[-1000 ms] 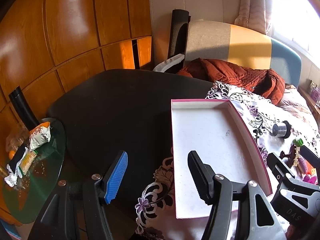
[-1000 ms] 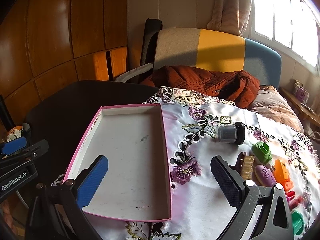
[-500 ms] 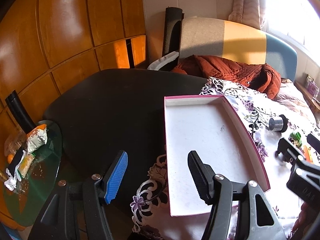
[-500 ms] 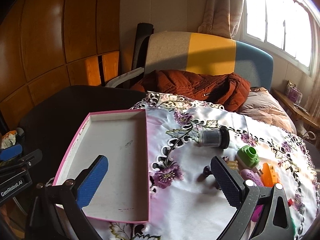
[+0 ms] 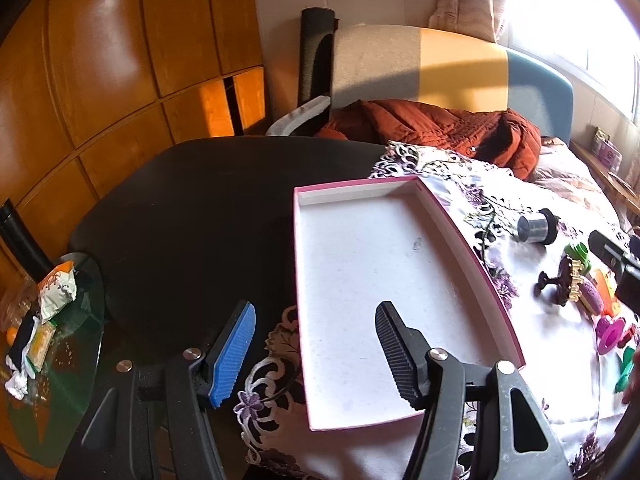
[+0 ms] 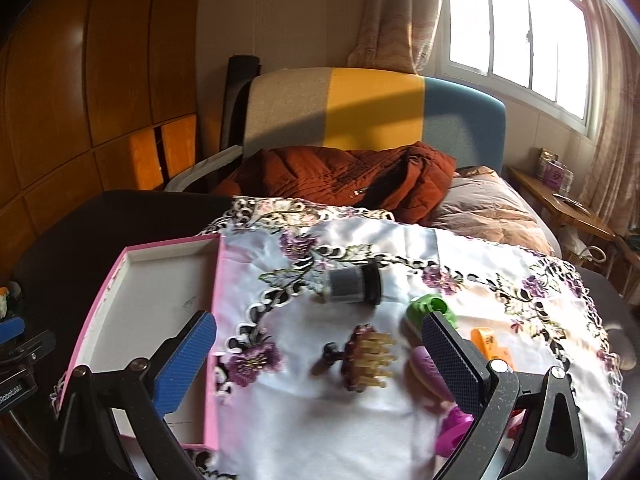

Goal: Organize rigid objects
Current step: 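Move both tools from the pink-rimmed tray toward the toys on the tablecloth, then grasp the brown comb with yellow pegs with the left tool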

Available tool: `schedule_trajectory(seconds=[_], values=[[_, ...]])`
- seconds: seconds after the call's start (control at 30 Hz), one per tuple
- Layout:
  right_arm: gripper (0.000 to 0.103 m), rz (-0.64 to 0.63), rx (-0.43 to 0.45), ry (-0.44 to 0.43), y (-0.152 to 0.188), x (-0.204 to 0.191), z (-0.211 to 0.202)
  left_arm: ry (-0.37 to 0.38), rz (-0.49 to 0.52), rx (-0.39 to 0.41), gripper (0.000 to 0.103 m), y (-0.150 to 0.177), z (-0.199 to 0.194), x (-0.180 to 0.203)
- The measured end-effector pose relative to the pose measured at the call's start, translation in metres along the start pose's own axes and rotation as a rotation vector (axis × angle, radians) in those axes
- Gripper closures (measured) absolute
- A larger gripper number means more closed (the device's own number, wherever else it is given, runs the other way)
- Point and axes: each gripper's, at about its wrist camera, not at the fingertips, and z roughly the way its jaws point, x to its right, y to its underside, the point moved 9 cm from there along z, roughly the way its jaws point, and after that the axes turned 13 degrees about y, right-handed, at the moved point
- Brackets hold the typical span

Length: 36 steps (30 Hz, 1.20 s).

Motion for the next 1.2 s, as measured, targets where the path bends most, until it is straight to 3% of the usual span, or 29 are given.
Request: schedule_trajectory(seconds=[0.1,0.23,0.3,0.43,0.53,0.63,0.87,0.97,1.03,1.2], values=[[0.0,0.028,-0.017,0.026,-0.002,0.026,0.007,0.049,0.018,-0.013,0.04,0.0,0.004,0.01],[0.0,0.08,-0.041,0.068,-0.004,0.068,0.018,0.219,0.051,-0.047,0.04,0.003,0.01,0.038],[0.0,0.125,-0.062,0.091,-0.003,0.095,0.027,0.258,0.083,-0.08,0.04,0.006,0.013,0.052],[0.0,0.24,-0.12,0.156,0.006,0.156,0.053,0.325,0.183,-0.125,0.04,0.012,0.021,0.093],[0.0,0.327,-0.169,0.217,0.021,0.199,0.072,0.425,0.188,-0.145,0.04,0.009,0.024,0.121],[0.0,0.494,-0.232,0.201,0.036,0.229,0.085,0.471,0.203,-0.172,0.04,0.003,0.032,0.146],[0.0,0.593,-0.264,0.151,0.043,0.233,0.087,0.559,0.269,-0.261,0.037,0.002,0.06,0.207],[0.0,0.614,-0.271,0.129,0.045,0.232,0.09,0.58,0.302,-0.29,0.028,0.004,0.077,0.232],[0.0,0.618,-0.27,0.121,0.044,0.232,0.09,0.593,0.319,-0.311,0.028,0.006,0.085,0.244],[0.0,0.624,-0.259,0.109,0.042,0.232,0.089,0.572,0.402,-0.272,0.028,-0.002,0.11,0.275]])
